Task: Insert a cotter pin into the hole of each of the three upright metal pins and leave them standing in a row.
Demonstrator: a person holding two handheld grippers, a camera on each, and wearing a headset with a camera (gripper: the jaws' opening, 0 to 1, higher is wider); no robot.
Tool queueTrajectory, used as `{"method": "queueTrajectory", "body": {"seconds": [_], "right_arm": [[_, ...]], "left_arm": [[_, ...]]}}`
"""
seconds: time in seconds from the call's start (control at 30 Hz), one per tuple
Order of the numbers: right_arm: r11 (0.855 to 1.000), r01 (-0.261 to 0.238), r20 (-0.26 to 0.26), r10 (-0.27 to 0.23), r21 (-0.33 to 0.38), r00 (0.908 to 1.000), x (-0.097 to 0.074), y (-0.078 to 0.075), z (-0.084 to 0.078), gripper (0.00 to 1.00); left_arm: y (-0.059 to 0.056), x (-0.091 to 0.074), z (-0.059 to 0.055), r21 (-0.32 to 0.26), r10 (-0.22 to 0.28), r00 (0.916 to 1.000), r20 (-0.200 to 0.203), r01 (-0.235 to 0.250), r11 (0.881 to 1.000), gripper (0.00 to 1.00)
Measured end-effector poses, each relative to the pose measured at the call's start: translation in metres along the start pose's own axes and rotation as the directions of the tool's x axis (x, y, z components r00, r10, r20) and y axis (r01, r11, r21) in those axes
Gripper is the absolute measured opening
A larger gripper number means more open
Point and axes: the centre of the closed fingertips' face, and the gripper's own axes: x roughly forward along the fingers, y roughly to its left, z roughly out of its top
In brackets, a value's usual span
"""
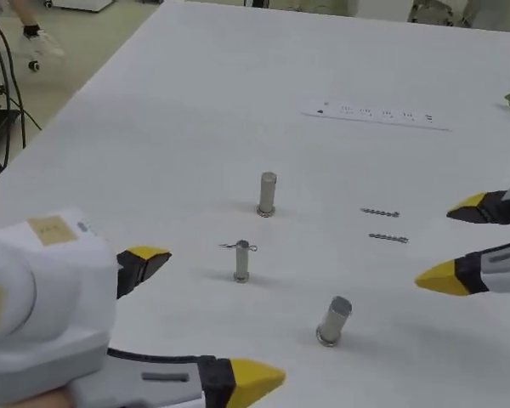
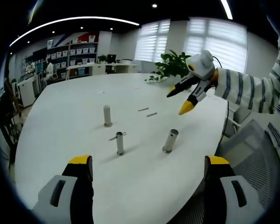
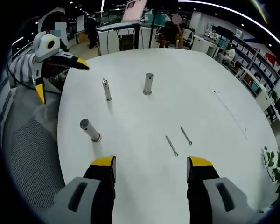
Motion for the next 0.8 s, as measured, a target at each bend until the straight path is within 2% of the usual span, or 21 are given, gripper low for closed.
{"method": "queueTrajectory", "body": {"seconds": [0.13,0.27,0.57,0.63,0.8], "right_arm": [[0.999,-0.030,-0.029,0.029,-0.031,0.9992,0.012,-0.006,0.002,0.53],[0.998,-0.042,-0.033,0.041,-0.037,0.9986,0.023,-0.014,0.004,0.46],[0.998,-0.047,-0.036,0.046,-0.048,0.9983,0.045,-0.034,0.005,0.22],[0.998,-0.049,-0.043,0.047,-0.046,0.9980,0.049,-0.036,0.004,0.18],[0.998,-0.058,-0.081,0.054,-0.037,0.9952,0.062,-0.043,-0.006,0.12]], "left_arm": [[0.000,-0.001,0.002,-0.010,-0.002,1.0000,0.006,0.002,1.000,0.98],[-0.002,-0.001,0.003,-0.014,-0.005,1.0000,0.008,0.005,1.000,0.98],[-0.005,-0.003,0.004,-0.028,-0.009,0.9999,0.012,0.010,1.000,0.97],[-0.005,-0.003,0.005,-0.028,-0.009,0.9999,0.012,0.009,1.000,0.97],[-0.005,-0.006,0.006,-0.033,-0.004,0.9999,0.015,0.004,0.999,0.97]]}}
